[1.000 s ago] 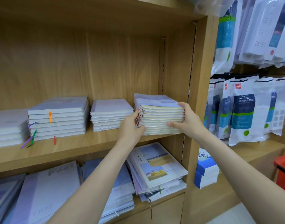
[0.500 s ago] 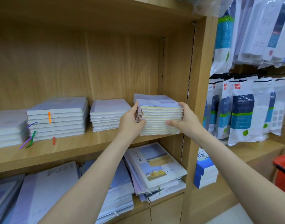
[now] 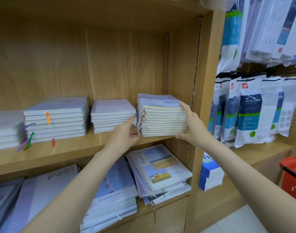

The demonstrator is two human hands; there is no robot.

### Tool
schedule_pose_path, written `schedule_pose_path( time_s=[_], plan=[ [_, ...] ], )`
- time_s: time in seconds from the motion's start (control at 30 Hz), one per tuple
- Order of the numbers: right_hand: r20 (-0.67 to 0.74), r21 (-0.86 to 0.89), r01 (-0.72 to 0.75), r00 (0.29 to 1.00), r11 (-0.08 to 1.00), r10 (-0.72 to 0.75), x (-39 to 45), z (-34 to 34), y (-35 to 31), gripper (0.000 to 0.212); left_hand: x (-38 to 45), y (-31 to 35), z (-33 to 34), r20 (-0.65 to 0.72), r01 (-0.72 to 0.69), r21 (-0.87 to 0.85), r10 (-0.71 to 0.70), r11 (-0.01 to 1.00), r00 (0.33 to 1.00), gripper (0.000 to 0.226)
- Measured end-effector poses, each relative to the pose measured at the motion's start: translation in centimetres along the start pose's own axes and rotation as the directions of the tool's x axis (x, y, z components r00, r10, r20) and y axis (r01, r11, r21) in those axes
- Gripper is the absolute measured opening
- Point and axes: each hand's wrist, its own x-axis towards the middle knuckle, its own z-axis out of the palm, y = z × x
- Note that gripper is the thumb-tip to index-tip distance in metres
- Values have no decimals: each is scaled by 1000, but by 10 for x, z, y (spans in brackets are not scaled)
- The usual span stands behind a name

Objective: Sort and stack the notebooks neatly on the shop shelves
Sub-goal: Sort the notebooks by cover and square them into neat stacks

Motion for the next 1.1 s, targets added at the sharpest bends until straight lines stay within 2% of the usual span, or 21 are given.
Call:
schedule_pose_path(
  time_s=[0.13, 0.23, 0.37, 0.57, 0.87, 1.1],
  plan=[
    [-91, -50, -6, 996, 999, 2, 4, 5, -3, 88, 4, 3, 5, -76, -32, 55, 36, 998, 996, 65],
    [-64, -123, 3, 998, 992, -11, 12, 2, 0, 89, 7, 4, 8, -137, 8, 52, 0, 999, 991, 54],
    [-18, -209, -18, 1000, 978, 14, 33, -2, 3, 91, 22, 5, 18, -169, 15, 153, 11, 988, 986, 41],
    [-7, -242, -39, 999, 970, 38, 64, 6, 16, 92, 50, -2, 31, -164, 4, 209, 31, 978, 986, 43],
    [4, -181, -15, 1000, 983, 16, 98, 15, 36, 91, 92, -17, 48, -199, 50, 310, 14, 949, 980, 31],
    [-37, -108, 1, 999, 994, -5, 109, 25, 53, 85, 110, -15, 62, -212, 94, 402, -8, 911, 977, 33]
  ],
)
